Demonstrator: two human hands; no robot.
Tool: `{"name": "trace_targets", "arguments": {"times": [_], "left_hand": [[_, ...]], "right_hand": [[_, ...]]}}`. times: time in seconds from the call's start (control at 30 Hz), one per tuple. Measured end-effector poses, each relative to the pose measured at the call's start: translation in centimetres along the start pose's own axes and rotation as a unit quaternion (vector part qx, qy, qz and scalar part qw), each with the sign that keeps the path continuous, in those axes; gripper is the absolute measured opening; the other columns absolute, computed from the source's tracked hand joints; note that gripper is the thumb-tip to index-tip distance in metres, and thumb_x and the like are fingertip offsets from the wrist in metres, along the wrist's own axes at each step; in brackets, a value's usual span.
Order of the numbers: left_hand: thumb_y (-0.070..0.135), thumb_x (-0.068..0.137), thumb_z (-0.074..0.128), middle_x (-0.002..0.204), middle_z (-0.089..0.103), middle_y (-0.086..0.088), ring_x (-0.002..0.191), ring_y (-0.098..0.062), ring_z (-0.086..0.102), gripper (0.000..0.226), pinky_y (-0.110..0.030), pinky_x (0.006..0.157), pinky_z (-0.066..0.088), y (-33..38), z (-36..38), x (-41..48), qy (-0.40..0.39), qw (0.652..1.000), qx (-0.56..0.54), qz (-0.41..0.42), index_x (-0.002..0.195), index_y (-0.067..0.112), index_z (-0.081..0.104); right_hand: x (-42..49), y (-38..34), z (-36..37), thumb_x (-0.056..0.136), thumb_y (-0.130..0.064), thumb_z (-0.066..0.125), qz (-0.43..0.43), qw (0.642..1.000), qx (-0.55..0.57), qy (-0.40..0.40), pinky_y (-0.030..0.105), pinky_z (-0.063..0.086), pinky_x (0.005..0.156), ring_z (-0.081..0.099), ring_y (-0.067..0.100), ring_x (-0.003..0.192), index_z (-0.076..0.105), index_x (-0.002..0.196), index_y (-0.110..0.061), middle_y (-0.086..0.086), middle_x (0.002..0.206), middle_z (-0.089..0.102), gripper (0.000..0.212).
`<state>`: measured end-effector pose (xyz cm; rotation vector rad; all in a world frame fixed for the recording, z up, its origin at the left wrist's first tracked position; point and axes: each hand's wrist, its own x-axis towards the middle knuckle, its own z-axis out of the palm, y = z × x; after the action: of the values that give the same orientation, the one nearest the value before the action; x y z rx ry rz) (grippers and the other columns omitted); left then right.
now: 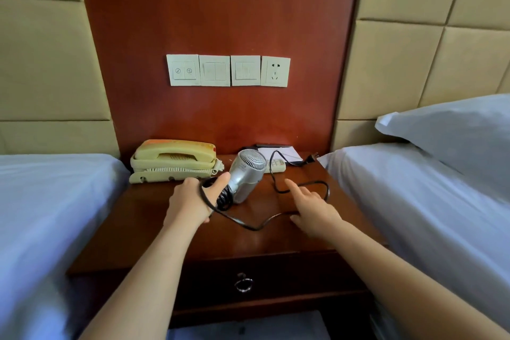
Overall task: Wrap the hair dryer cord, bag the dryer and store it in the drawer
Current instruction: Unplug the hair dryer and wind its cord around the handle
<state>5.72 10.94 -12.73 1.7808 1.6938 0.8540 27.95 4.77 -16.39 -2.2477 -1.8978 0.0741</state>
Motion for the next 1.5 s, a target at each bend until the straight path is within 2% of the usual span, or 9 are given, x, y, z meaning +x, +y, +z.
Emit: {"name": "trace_targets", "arguments": {"times": [0.2,0.4,0.5,0.6,0.7,1.0,1.17,1.33,1.5], "left_hand": [[0.074,0.076,0.045,0.074,0.066,-0.015,0.056,-0.027,0.066,0.067,-0.042,0.071,0.059,0.1,0.6,-0.3,0.027,1.000,-0.004,-0.011,0.075,0.008,0.060],[0.076,0.074,0.044,0.105,0.066,-0.020,0.098,-0.039,0.062,0.081,-0.034,0.081,0.048,0.4,2.0,-0.5,0.038,0.998,-0.054,-0.025,0.102,0.004,0.066],[0.072,0.077,0.046,0.109,0.066,-0.018,0.104,-0.038,0.059,0.076,-0.032,0.076,0.039,0.6,2.4,-0.6,0.043,0.997,-0.062,-0.015,0.104,0.004,0.067],[0.065,0.078,0.050,0.082,0.068,-0.012,0.079,-0.033,0.066,0.061,-0.032,0.073,0.050,0.8,2.2,-0.7,0.032,0.995,-0.099,-0.015,0.088,0.008,0.068],[0.055,0.086,0.044,0.061,0.062,-0.007,0.048,-0.024,0.061,0.049,-0.032,0.062,0.054,0.6,1.5,-0.9,0.017,0.996,-0.084,-0.019,0.074,0.011,0.062],[0.051,0.089,0.038,0.046,0.046,0.001,0.035,-0.020,0.052,0.048,-0.024,0.053,0.042,0.6,0.3,-1.9,-0.071,0.990,0.047,0.117,0.069,0.012,0.058],[0.041,0.092,0.046,0.049,0.031,-0.001,0.038,-0.016,0.037,0.042,-0.023,0.036,0.041,1.0,-0.9,-3.0,-0.177,0.974,0.013,0.141,0.064,0.009,0.044],[0.031,0.095,0.045,0.042,0.041,-0.010,0.027,-0.019,0.039,0.036,-0.017,0.032,0.033,0.2,-1.9,-3.2,-0.296,0.941,-0.098,0.129,0.072,0.003,0.052],[0.020,0.099,0.028,0.029,0.040,-0.007,0.018,-0.015,0.034,0.051,-0.011,0.029,0.026,0.5,-2.2,-3.8,-0.304,0.891,-0.320,0.104,0.055,0.001,0.045]], "right_hand": [[-2.0,-3.1,-2.1,0.089,-0.018,0.054,-0.041,0.978,-0.196,0.056,0.034,0.038,0.078,0.048,0.029,0.119,0.044,0.126,-0.017,0.005,0.124,0.055,0.038],[-3.6,-7.0,-2.4,0.099,-0.021,0.038,-0.179,0.931,0.316,0.024,0.030,0.044,0.093,0.060,0.017,0.104,0.066,0.105,-0.014,0.003,0.107,0.068,0.030],[-4.3,-8.2,-2.3,0.101,-0.025,0.035,-0.194,0.897,0.394,-0.056,0.019,0.047,0.073,0.059,0.004,0.072,0.062,0.081,-0.024,-0.005,0.075,0.064,0.033],[-4.7,-8.5,-3.3,0.099,-0.020,0.043,-0.220,0.880,0.418,-0.052,0.008,0.032,0.050,0.040,-0.002,0.045,0.059,0.065,-0.019,-0.013,0.048,0.046,0.037],[-4.2,-7.6,-4.5,0.096,-0.017,0.049,-0.241,0.879,0.411,0.022,0.011,0.031,0.054,0.040,-0.003,0.049,0.062,0.069,-0.010,-0.012,0.050,0.047,0.030],[-1.1,-2.8,-6.5,0.089,-0.038,0.054,-0.145,0.920,0.280,0.231,0.030,0.028,0.053,0.033,0.007,0.051,0.051,0.056,-0.012,-0.006,0.049,0.037,0.042],[-0.3,-1.4,-6.9,0.089,-0.033,0.059,-0.108,0.917,0.340,0.177,0.023,0.025,0.048,0.029,0.006,0.046,0.044,0.046,-0.020,-0.007,0.046,0.035,0.047],[0.0,-0.2,-5.8,0.082,-0.038,0.060,-0.100,0.871,0.480,-0.005,0.024,0.026,0.051,0.034,0.014,0.052,0.053,0.069,0.003,0.005,0.056,0.040,0.043],[-1.5,-0.8,-4.8,0.078,0.005,0.063,-0.104,0.846,0.523,-0.016,0.030,0.042,0.060,0.053,0.022,0.066,0.060,0.089,-0.002,0.013,0.073,0.056,0.014]]}}
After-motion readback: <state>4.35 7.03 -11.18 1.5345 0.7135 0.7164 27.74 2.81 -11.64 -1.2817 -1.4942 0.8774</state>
